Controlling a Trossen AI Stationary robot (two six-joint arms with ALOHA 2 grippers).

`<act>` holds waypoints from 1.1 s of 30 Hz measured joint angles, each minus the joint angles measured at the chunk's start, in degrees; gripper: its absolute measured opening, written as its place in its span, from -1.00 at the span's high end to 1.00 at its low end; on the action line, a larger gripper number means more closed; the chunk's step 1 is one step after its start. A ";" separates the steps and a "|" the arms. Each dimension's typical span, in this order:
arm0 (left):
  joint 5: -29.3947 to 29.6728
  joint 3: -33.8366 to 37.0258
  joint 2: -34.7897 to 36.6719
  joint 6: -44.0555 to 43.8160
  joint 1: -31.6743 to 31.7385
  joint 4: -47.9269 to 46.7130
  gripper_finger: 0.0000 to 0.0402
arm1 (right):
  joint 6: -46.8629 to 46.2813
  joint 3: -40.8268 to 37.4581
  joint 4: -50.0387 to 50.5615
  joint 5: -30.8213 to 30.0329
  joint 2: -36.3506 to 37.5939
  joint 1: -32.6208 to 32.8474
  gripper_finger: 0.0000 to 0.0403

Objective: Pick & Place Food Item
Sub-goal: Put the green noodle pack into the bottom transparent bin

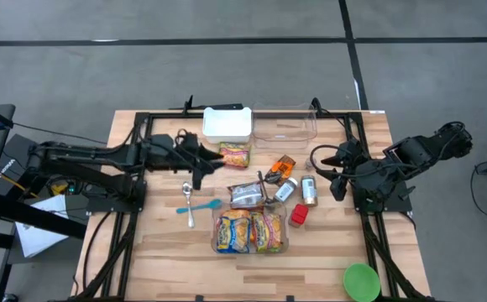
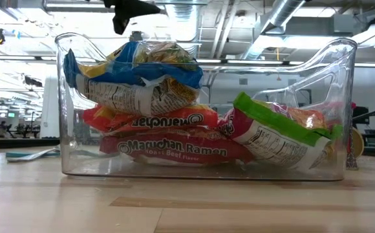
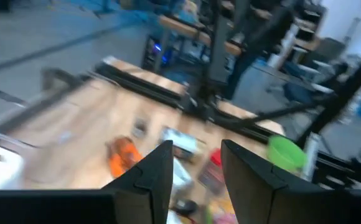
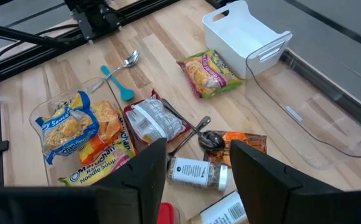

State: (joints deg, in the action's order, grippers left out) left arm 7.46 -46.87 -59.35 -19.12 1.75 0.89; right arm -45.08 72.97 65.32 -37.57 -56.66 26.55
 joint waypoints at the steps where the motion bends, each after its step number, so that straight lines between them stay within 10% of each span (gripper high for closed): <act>1: 0.24 0.00 0.25 0.94 0.62 0.00 0.33 | 0.00 0.00 0.00 -0.04 -0.01 -0.01 0.15; 18: -6.68 -0.53 -7.03 -27.62 16.18 -26.36 0.18 | -0.55 0.00 -0.20 -0.13 0.00 -2.74 0.15; 33: -13.75 19.77 -13.71 -31.70 25.74 1.05 0.25 | -1.03 0.00 0.07 0.03 0.00 -2.73 0.15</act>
State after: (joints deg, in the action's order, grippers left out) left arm -6.29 -27.10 -73.06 -50.83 27.49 1.94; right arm -46.11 72.97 65.39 -37.54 -56.66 23.82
